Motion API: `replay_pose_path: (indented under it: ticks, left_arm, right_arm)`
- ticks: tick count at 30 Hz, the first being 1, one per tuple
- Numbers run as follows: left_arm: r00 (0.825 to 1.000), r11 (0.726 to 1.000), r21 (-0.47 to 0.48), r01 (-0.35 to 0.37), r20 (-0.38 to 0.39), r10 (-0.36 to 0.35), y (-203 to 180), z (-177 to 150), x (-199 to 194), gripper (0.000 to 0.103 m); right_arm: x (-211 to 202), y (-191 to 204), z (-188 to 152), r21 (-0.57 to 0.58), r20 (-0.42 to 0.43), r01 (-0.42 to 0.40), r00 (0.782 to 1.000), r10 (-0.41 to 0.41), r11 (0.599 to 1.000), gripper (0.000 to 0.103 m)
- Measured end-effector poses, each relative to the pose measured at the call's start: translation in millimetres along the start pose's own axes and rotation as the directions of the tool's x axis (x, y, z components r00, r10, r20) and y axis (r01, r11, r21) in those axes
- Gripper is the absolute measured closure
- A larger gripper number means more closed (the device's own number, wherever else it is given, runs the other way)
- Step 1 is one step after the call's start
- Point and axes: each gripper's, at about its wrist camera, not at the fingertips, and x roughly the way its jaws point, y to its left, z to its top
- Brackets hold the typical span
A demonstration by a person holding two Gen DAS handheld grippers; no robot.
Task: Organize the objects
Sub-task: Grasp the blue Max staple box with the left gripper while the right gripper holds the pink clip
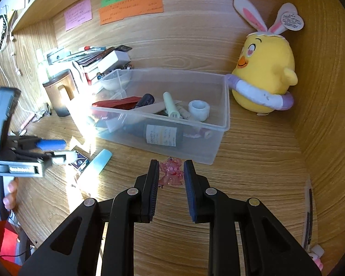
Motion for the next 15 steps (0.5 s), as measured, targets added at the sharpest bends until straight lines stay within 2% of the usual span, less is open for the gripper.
replay_pose_path:
  ticks: [7,13,14,15]
  left_arm:
    - [0.999,0.999,0.036,-0.030,0.011,0.030,-9.0,-0.2,6.3,0.040]
    - [0.992,0.984,0.128,-0.125,0.037,0.121,-25.4,-7.1,11.3,0.040]
    - [0.990,0.980,0.141,-0.138,0.043,0.134,-27.4,-8.3,11.9,0.042]
    - [0.990,0.980,0.145,-0.136,0.049,0.130,-28.2,-8.9,11.3,0.051]
  right_arm:
    - [-4.7,-6.8,4.6,0.025,0.028,0.000,1.000,-0.001,1.000,0.083]
    - [-10.2,-8.9,17.3,0.037,0.066,-0.006,0.998,0.004,0.999,0.083]
    - [-10.8,-8.6,19.4,0.037,0.072,-0.009,0.997,0.007,0.999,0.083]
    - [-11.5,-7.9,20.5,0.036,0.076,-0.011,0.997,0.008,0.999,0.083]
